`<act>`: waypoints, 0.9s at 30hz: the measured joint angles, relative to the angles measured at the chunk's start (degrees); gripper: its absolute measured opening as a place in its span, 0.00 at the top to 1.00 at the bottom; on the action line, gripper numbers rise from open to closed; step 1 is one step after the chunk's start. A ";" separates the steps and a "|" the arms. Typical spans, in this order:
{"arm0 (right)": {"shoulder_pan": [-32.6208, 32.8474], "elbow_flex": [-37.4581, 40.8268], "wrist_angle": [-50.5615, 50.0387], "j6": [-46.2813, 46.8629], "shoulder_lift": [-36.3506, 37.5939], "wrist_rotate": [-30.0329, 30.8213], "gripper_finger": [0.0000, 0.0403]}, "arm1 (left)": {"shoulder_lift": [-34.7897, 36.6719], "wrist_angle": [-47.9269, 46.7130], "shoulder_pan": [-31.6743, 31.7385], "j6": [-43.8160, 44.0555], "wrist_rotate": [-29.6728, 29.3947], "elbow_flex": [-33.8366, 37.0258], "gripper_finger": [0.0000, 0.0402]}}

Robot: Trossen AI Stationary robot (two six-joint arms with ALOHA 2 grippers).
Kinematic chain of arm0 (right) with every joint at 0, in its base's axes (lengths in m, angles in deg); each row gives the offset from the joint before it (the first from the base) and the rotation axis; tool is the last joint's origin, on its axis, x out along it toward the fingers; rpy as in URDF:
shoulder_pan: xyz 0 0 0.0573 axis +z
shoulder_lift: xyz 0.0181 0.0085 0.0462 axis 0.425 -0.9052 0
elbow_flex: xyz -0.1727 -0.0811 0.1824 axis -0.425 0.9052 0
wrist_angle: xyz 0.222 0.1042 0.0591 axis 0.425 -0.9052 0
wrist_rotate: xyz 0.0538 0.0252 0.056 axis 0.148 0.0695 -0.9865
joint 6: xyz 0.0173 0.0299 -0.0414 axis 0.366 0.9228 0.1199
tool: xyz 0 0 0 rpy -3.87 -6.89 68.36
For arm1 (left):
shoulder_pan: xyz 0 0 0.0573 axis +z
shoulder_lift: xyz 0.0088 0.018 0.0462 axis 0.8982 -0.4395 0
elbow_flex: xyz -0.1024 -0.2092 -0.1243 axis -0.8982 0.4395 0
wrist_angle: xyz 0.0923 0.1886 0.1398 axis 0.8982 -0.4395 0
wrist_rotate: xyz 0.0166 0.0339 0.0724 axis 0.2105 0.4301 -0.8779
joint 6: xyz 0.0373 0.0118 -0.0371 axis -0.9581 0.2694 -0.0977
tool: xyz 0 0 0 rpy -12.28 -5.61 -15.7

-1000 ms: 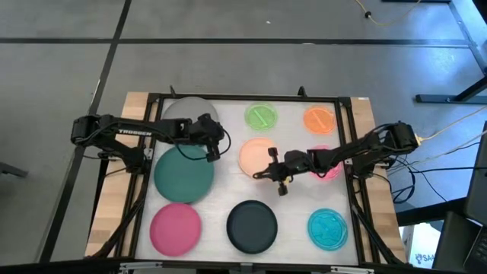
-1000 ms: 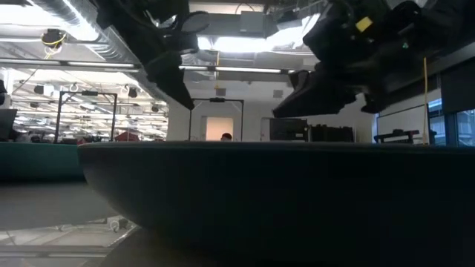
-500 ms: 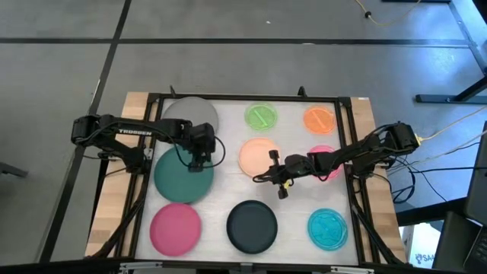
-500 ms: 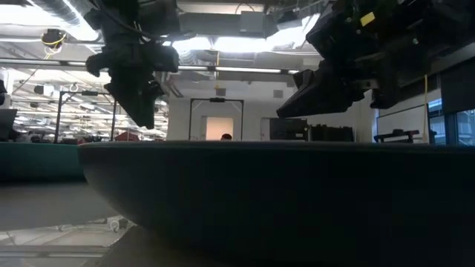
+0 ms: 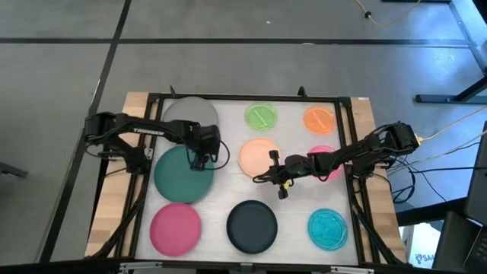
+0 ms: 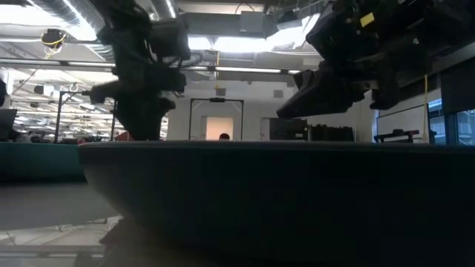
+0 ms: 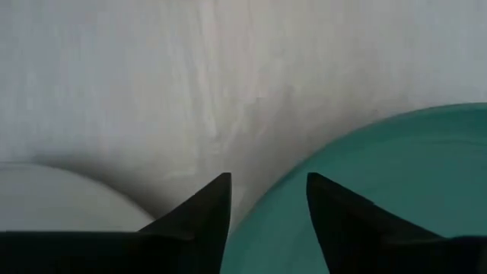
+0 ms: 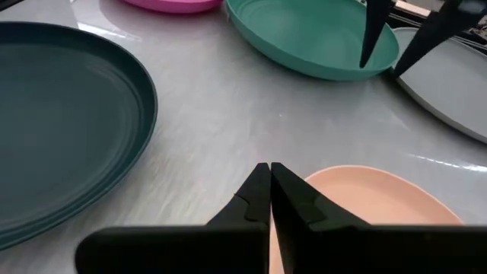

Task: Stack plastic plates
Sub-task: Stack the dark green plate on top of the gray plate

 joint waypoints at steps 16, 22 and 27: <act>0.00 0.00 0.27 -0.15 0.00 0.11 0.99 | -3.45 -3.27 0.53 -4.78 3.36 0.00 0.82; 0.00 -0.02 0.37 -0.18 0.00 0.15 0.99 | -2.98 -3.20 1.09 -5.28 2.03 -0.01 0.94; 0.00 -0.02 0.37 -0.20 0.00 0.17 0.99 | -1.74 -3.61 2.90 -4.77 2.29 -0.59 0.98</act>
